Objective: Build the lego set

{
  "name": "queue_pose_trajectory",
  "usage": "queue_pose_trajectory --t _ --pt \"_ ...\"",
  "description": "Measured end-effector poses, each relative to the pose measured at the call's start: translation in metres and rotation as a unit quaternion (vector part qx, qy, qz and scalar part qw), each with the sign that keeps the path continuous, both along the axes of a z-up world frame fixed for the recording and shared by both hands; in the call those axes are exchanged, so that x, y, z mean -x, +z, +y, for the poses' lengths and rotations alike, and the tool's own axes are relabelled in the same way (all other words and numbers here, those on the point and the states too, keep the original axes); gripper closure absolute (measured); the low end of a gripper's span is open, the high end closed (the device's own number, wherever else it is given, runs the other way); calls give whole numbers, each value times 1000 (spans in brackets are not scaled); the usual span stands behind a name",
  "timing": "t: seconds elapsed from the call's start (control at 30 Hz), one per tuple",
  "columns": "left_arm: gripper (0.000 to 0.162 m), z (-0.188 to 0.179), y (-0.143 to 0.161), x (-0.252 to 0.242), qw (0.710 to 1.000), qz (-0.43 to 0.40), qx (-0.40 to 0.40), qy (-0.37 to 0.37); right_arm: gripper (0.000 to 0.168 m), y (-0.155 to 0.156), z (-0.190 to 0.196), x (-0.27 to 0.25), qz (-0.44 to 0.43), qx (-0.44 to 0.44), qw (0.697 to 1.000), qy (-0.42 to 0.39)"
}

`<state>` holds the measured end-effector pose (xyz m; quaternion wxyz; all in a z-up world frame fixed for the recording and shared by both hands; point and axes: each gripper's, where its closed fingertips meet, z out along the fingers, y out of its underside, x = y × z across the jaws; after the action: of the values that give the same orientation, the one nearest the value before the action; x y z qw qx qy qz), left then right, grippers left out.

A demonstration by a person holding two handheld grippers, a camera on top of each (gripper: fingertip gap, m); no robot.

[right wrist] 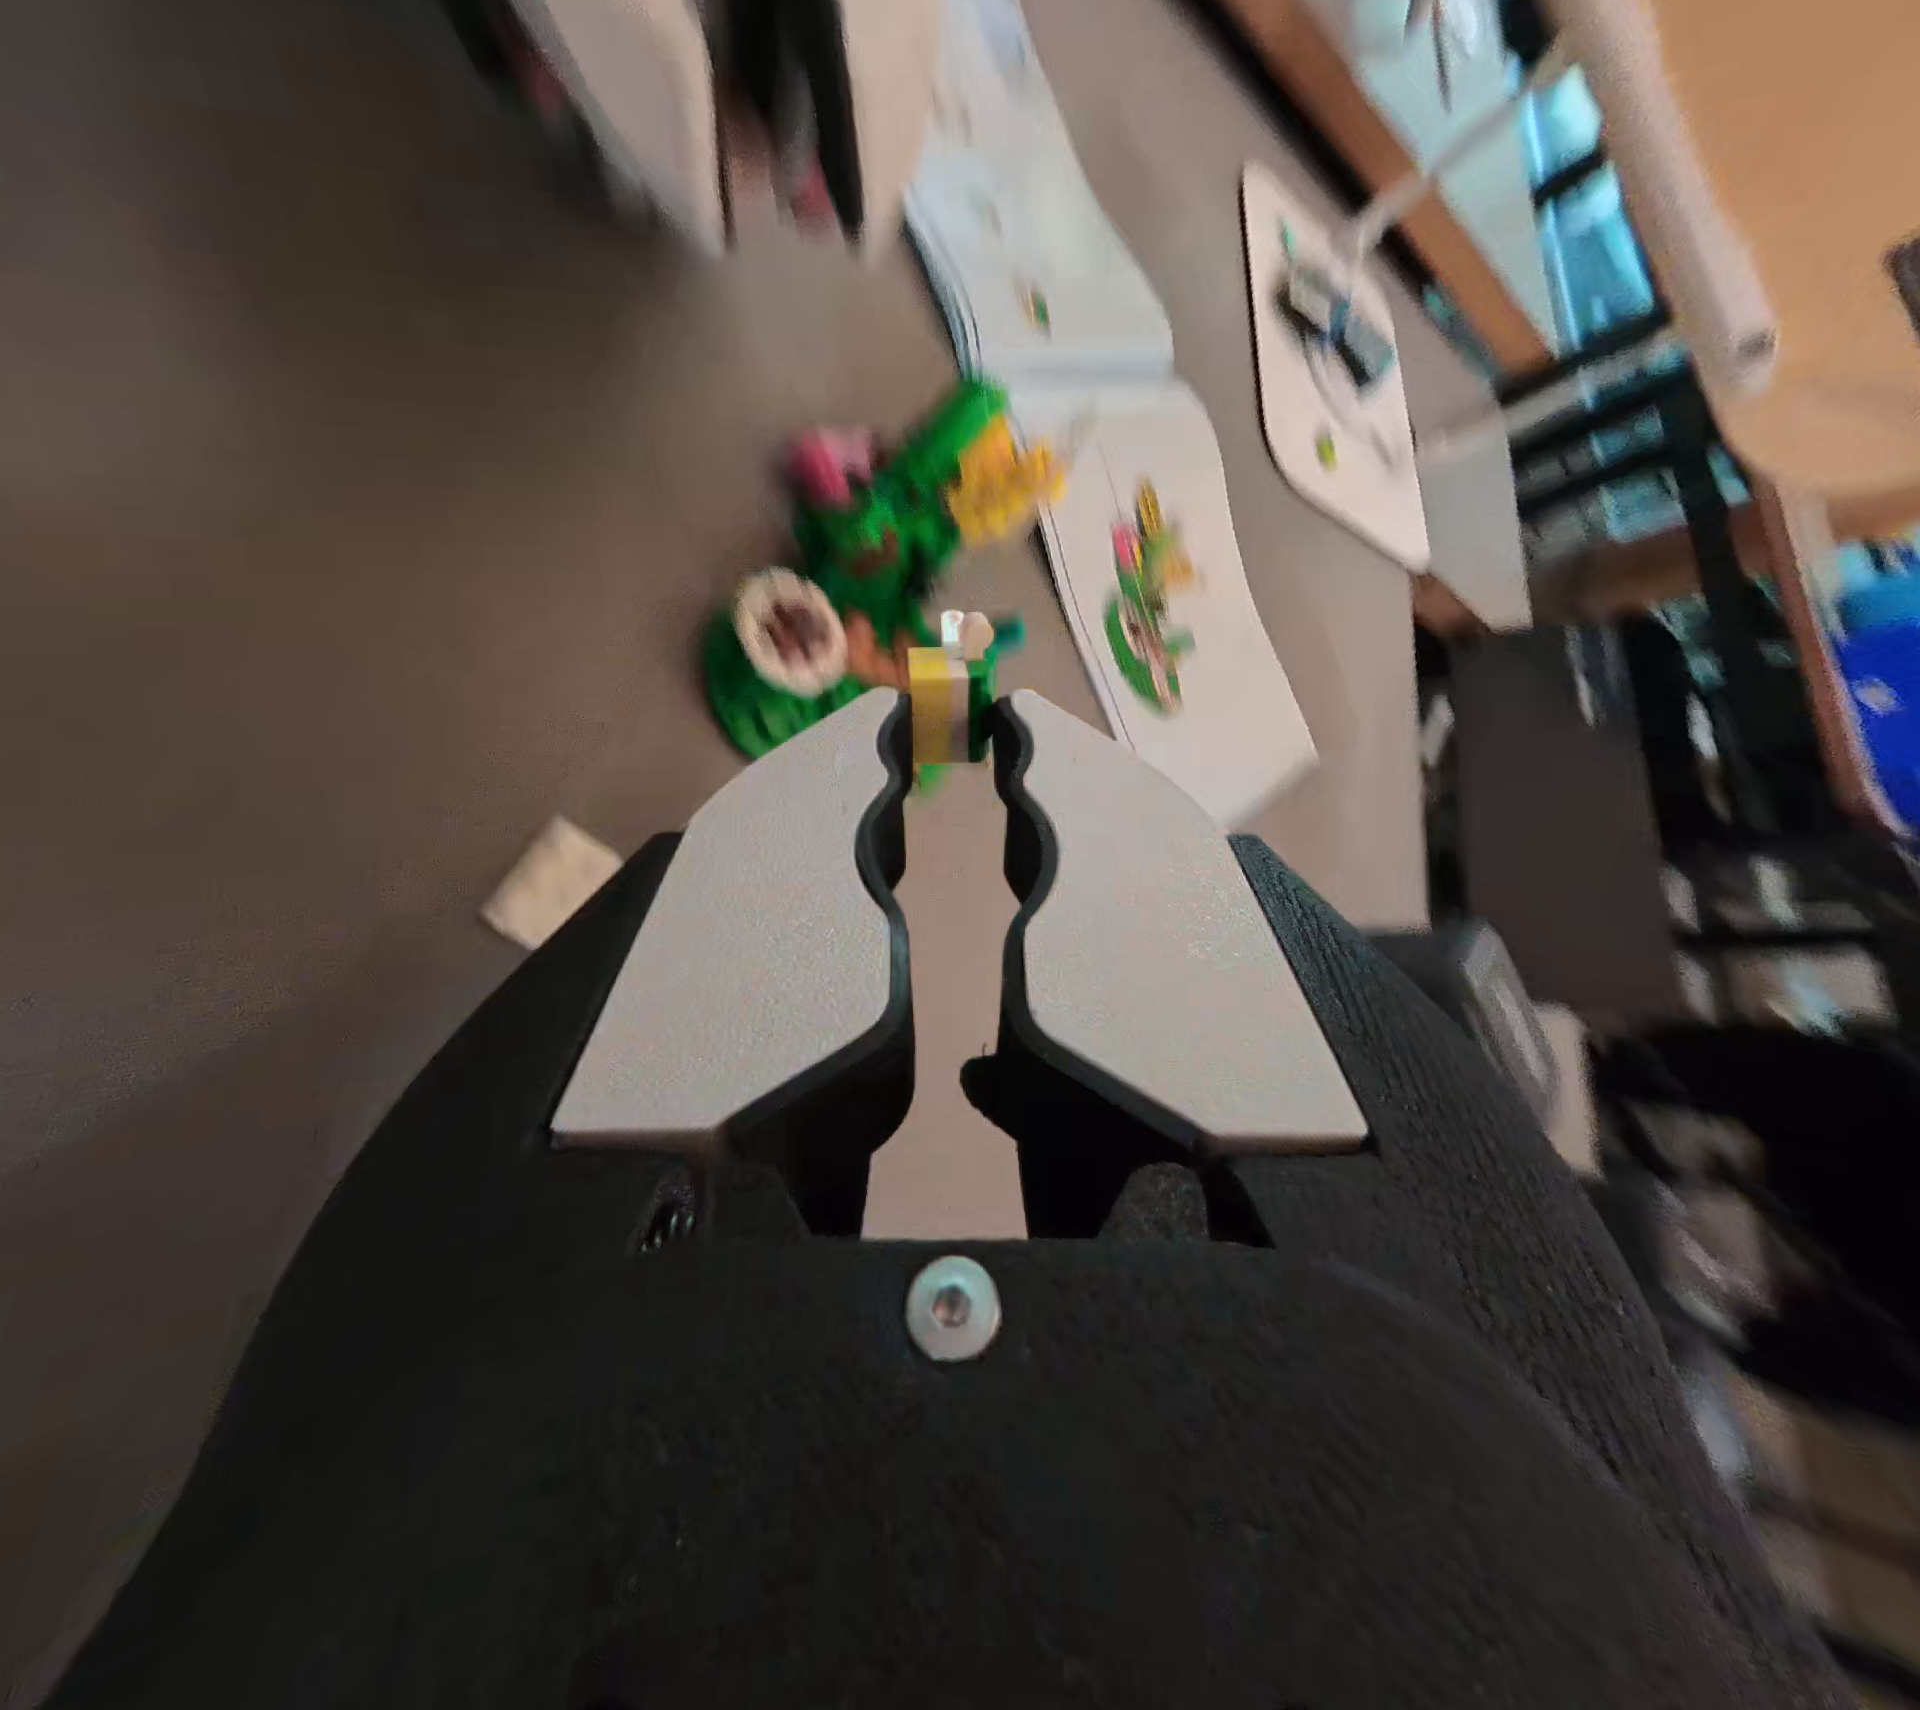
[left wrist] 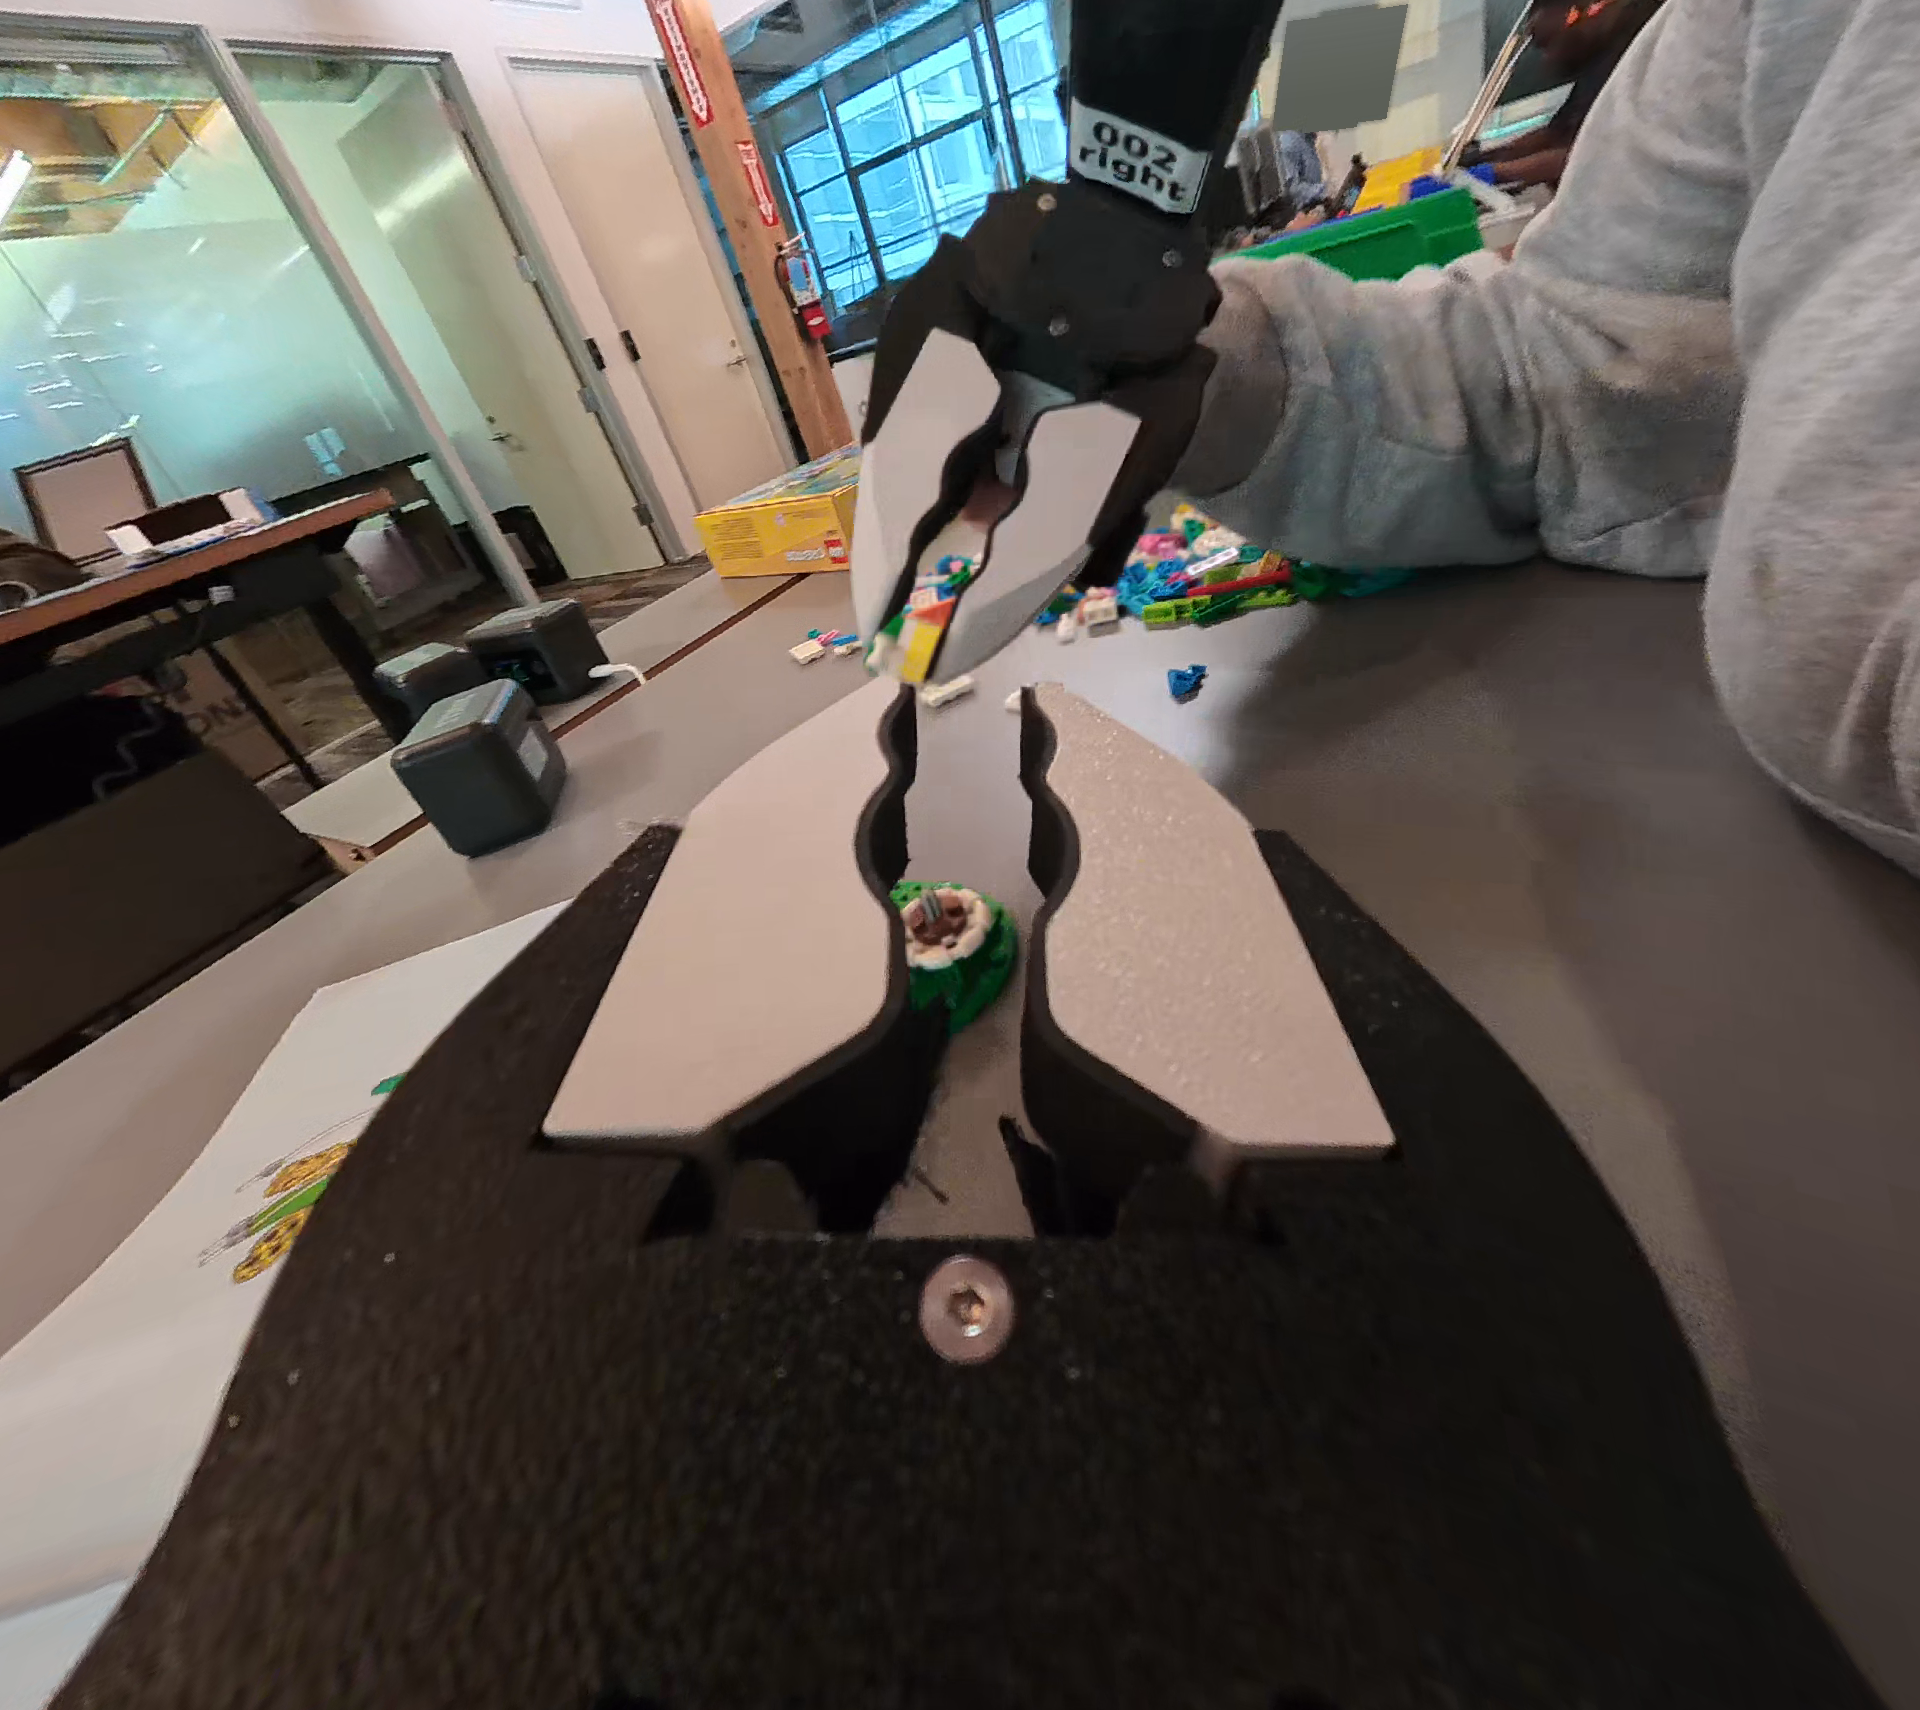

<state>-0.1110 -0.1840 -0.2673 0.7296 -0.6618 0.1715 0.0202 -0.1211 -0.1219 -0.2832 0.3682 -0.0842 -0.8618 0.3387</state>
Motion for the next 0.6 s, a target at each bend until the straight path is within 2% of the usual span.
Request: queue_pose_trajectory --t 0.1,0.17,0.4,0.6 --pt "144 1 -3 0 1000 20 5 12 155 -31 37 14 4 -151 986 -69" --pt "145 1 -4 1 999 26 5 19 155 -44 47 19 7 -207 974 -87" --pt "149 1 -5 8 998 35 10 44 154 -52 43 24 13 -224 969 -102" --pt "150 1 -6 8 998 44 11 49 154 -69 55 22 3 -331 935 -128"
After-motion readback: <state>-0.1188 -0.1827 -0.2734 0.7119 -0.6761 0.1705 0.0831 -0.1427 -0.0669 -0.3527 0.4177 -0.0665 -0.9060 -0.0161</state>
